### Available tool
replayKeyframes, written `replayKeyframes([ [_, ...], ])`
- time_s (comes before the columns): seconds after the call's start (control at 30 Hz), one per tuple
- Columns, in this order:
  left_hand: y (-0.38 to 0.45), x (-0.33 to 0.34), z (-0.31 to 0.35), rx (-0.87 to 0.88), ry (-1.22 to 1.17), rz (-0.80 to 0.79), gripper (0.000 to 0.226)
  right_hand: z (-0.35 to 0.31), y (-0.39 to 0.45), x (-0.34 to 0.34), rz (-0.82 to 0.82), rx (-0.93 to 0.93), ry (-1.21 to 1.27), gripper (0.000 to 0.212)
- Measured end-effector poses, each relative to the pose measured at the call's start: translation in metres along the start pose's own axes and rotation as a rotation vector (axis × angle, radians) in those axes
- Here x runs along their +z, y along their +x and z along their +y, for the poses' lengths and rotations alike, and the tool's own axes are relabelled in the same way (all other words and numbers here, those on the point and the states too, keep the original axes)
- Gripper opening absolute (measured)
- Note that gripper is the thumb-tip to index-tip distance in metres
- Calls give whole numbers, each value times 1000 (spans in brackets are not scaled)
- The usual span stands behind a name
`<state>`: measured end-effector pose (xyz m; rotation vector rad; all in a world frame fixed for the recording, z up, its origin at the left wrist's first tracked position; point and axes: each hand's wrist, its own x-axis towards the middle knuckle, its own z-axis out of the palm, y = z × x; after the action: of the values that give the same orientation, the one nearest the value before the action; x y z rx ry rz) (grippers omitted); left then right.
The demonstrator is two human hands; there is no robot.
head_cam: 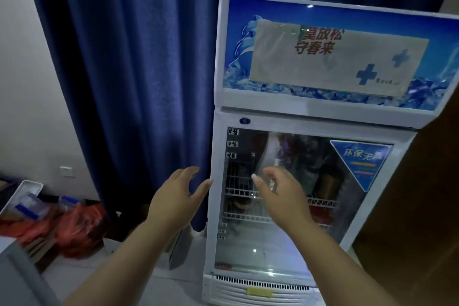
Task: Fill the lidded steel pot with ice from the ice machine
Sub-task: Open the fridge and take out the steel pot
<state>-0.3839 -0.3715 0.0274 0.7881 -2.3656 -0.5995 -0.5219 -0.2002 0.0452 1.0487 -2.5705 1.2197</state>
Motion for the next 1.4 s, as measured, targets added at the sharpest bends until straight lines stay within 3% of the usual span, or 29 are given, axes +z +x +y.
replayKeyframes([
  [0.3,91,29,-16,-49,-180,-30,67,4,77,43,-57,-104,-114,45],
  [0.6,189,38,-15,83,-355,-53,67,-10,145,85,169,-295,-255,47],
  [0.8,240,57,-20,196,-450,-145,54,-17,180,101,174,-319,-418,56],
  [1.03,259,75,-23,185,-507,-144,36,-23,189,113,218,-287,-570,66],
  [1.4,237,64,-18,172,-605,-140,27,-21,170,116,304,-318,-568,67],
])
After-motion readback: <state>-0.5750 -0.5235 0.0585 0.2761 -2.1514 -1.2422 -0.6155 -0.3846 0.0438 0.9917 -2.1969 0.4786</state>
